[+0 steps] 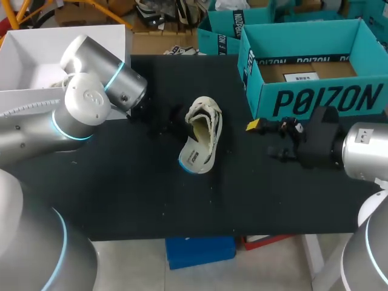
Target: Take the shoe out of the shoebox, open the shoe tongue, remove and reinsert the insole, then place the shoe into the shoebox
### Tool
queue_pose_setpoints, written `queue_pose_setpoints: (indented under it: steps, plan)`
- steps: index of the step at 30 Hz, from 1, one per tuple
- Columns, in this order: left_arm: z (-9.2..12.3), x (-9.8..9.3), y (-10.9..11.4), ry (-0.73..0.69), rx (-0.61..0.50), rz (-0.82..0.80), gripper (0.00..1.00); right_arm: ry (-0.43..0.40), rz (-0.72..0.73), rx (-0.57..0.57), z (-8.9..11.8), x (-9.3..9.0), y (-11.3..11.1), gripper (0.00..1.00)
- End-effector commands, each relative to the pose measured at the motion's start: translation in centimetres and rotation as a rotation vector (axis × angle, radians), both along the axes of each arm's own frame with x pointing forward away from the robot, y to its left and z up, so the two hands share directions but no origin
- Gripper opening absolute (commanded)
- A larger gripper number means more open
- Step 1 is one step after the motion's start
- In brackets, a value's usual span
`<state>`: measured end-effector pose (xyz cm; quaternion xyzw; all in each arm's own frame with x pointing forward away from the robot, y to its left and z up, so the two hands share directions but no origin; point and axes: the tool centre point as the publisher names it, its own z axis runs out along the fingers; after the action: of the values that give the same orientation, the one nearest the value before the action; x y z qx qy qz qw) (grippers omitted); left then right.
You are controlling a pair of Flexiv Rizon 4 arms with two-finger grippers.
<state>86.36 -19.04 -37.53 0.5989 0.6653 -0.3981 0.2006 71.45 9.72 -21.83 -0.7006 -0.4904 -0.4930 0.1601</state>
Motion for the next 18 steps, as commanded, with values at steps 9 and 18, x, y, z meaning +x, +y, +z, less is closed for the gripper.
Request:
queue_pose_setpoints:
  steps: [9,18]
  plan:
    - [1.9,-2.6,0.1,0.034,-0.076,-0.026,0.21,0.001,0.001,0.000,0.1,0.0,-0.1,1.00]
    - [2.8,-4.8,0.3,0.028,-0.063,-0.077,0.22,0.001,0.001,0.000,0.1,0.0,-0.1,1.00]
